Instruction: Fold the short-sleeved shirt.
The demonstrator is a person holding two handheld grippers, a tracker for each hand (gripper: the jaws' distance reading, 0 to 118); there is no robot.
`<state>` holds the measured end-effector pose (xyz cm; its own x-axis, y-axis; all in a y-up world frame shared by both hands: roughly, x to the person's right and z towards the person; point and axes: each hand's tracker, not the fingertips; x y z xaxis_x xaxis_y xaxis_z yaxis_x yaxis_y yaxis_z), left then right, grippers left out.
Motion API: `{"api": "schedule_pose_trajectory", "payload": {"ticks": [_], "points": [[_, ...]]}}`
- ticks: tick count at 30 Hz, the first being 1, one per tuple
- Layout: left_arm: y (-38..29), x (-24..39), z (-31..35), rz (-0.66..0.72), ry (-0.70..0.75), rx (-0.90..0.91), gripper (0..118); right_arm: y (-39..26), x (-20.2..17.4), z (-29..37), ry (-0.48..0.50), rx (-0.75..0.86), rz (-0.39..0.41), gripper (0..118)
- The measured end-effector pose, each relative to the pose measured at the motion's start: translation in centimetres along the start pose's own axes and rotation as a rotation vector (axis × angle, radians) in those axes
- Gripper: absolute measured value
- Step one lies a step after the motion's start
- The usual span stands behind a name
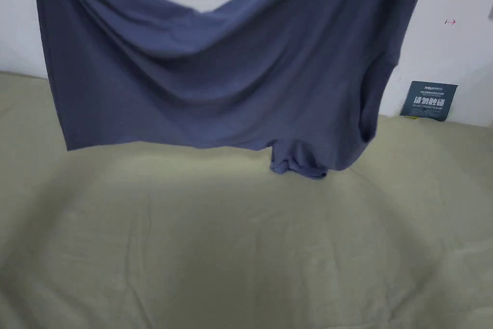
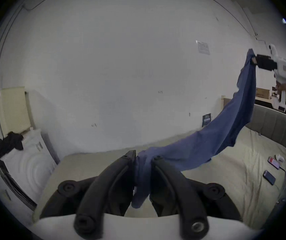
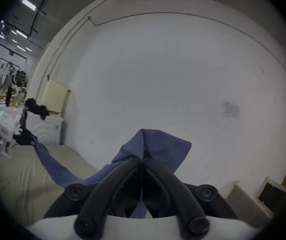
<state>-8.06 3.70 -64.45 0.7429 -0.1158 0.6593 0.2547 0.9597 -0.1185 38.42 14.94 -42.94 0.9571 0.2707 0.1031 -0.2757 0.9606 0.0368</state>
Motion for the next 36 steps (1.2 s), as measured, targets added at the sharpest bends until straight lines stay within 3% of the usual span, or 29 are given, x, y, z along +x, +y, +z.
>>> {"api": "schedule_pose_trajectory", "payload": {"ticks": [5, 10, 14, 17, 21, 23, 26, 33, 35, 36], "points": [[-5.6, 0.2, 3.7, -0.012, -0.017, -0.062, 14, -4.5, -2.5, 4.8, 0.099, -0.054, -0.07, 0], [-10.2, -0.5, 7.8, 0.042, -0.051, -0.141, 14, -8.0, -4.0, 9.4, 0.127, -0.122, -0.099, 0], [-13.6, -0.1, 11.2, 0.065, -0.082, -0.188, 14, -10.6, -5.2, 13.1, 0.164, -0.22, -0.19, 0], [-15.8, 0.3, 13.4, 0.129, -0.112, -0.254, 14, -12.7, -6.9, 15.8, 0.173, -0.298, -0.203, 0], [-18.8, 0.7, 16.5, 0.198, -0.143, -0.317, 14, -15.6, -8.5, 19.4, 0.194, -0.42, -0.326, 0], [-20.8, 1.0, 17.9, 0.195, -0.132, -0.336, 14, -17.3, -9.3, 21.7, 0.178, -0.446, -0.322, 0], [-23.5, 1.2, 19.9, 0.258, -0.169, -0.391, 14, -20.1, -9.6, 24.4, 0.169, -0.535, -0.416, 0], [-29.2, 1.7, 21.9, 0.38, -0.168, -0.507, 14, -24.7, -11.5, 29.0, 0.125, -0.721, -0.506, 0], [-30.3, 2.4, 22.5, 0.396, -0.159, -0.525, 24, -25.6, -12.3, 29.6, 0.104, -0.783, -0.52, 3], [-30.5, 2.7, 22.7, 0.403, -0.152, -0.531, 52, -25.9, -12.6, 29.8, 0.083, -0.81, -0.531, 11]]}}
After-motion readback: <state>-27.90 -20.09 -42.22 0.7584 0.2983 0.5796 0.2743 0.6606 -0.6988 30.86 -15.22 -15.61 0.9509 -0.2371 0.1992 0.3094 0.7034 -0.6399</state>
